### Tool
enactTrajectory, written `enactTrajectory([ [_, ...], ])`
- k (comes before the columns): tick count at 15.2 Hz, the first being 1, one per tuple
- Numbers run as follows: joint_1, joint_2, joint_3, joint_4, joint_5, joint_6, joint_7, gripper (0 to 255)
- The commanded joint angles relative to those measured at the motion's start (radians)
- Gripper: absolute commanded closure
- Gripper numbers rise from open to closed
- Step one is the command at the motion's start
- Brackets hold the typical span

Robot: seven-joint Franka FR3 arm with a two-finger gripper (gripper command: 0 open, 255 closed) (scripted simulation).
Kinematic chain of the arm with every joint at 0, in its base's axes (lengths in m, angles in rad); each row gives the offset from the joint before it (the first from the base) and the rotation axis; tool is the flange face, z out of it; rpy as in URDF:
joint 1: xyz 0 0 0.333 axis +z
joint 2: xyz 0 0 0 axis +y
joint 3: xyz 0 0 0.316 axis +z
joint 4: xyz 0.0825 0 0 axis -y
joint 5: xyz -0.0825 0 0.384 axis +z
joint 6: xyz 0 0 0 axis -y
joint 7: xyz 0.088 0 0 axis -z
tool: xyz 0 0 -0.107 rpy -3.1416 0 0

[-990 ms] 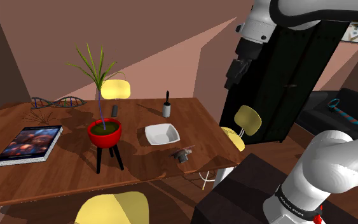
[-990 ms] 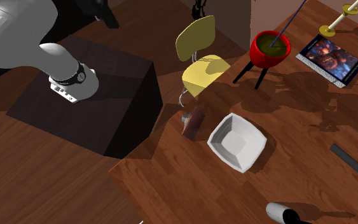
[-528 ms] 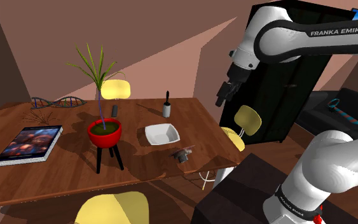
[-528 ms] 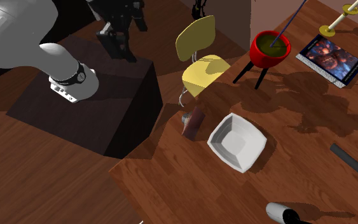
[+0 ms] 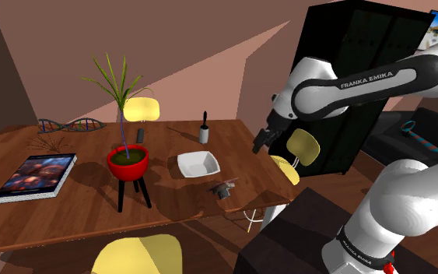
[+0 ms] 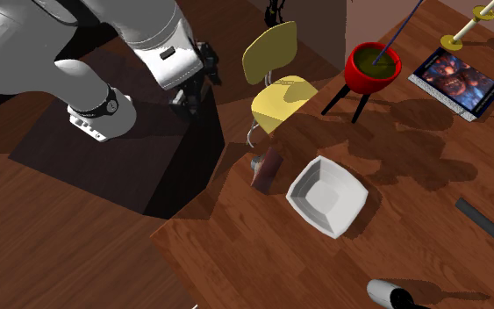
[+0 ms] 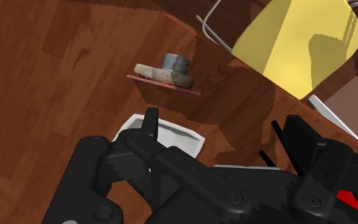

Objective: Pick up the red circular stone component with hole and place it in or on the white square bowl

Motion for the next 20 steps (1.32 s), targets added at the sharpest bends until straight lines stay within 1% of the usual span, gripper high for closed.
enactTrajectory([
  [1,0.005,0.05,-0.011,-0.031,0.022,0.099,-0.014,0],
  [4,0.036,0.167,-0.033,-0.067,0.077,0.271,-0.043,0],
  [6,0.075,0.261,-0.062,-0.077,0.133,0.388,-0.081,0],
  [7,0.105,0.312,-0.084,-0.078,0.174,0.446,-0.109,0],
  [8,0.147,0.365,-0.115,-0.074,0.228,0.503,-0.148,0],
  [9,0.207,0.419,-0.159,-0.066,0.303,0.557,-0.205,0],
  [10,0.29,0.476,-0.22,-0.05,0.416,0.606,-0.292,0],
  [11,0.395,0.536,-0.293,-0.021,0.591,0.642,-0.429,0],
  [12,0.506,0.601,-0.37,0.025,0.823,0.659,-0.618,0],
  [13,0.56,0.668,-0.402,0.08,1.06,0.654,-0.817,0],
  [14,0.57,0.732,-0.404,0.133,1.253,0.639,-0.985,0],
  [15,0.524,0.789,-0.358,0.18,1.403,0.627,-1.12,0],
  [16,0.49,0.843,-0.33,0.222,1.528,0.613,-1.235,0],
  [17,0.473,0.894,-0.32,0.262,1.634,0.596,-1.332,0],
  [18,0.47,0.944,-0.324,0.297,1.723,0.575,-1.411,0],
  [20,0.475,1.039,-0.344,0.36,1.861,0.526,-1.525,0],
])
